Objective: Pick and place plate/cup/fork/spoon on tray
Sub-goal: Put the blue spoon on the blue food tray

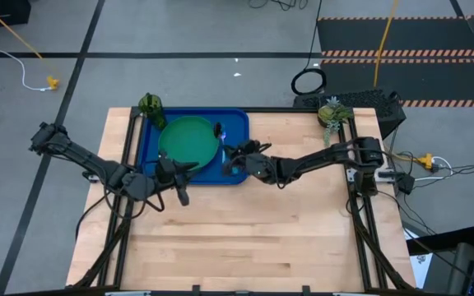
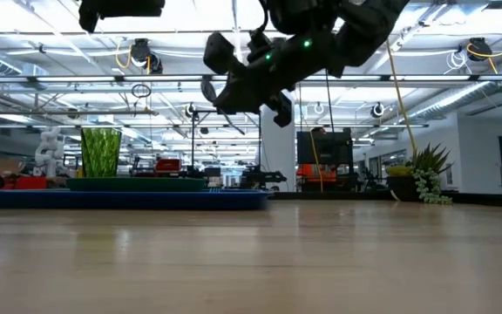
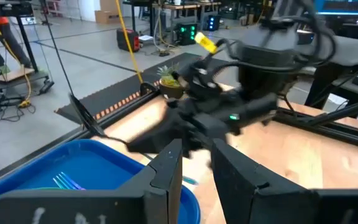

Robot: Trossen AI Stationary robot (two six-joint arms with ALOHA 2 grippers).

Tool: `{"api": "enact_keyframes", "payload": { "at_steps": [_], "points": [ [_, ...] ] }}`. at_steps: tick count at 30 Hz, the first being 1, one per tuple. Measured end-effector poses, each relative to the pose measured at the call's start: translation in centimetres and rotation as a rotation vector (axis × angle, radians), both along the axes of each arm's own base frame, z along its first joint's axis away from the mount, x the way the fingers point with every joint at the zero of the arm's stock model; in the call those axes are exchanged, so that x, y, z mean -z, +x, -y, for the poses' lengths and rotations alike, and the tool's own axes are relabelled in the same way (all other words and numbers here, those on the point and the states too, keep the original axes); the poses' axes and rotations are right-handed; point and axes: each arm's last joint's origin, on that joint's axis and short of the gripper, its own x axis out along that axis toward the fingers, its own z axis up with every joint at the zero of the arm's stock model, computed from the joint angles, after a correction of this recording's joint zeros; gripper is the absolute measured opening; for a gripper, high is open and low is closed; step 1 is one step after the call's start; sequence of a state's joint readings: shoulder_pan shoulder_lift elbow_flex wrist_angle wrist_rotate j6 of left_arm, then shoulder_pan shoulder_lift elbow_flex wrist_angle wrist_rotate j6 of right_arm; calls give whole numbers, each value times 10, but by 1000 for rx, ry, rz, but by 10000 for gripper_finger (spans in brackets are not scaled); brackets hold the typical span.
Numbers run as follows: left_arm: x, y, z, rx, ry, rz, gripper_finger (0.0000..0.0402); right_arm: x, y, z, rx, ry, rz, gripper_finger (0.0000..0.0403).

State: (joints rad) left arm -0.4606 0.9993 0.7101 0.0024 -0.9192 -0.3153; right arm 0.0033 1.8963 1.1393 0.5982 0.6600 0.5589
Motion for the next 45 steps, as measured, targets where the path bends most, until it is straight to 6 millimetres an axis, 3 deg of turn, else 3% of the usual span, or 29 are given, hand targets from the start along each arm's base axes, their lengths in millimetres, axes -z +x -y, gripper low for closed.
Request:
{"api": "enact_keyframes", "payload": {
  "at_steps": [12,17,22,28,45],
  "points": [
    [0,0,0,0,1,3,88,13,-4,26,209,-41,-114,0],
    [-2,1,0,-1,-12,24,88,15,-6,36,268,9,-82,0],
    [-4,1,0,2,-9,35,88,30,-2,38,299,6,-71,0],
    [-5,1,1,4,-5,42,88,63,3,39,346,32,-89,0],
    [-4,1,0,6,1,34,88,85,5,49,408,152,-25,0]
  ]
}}
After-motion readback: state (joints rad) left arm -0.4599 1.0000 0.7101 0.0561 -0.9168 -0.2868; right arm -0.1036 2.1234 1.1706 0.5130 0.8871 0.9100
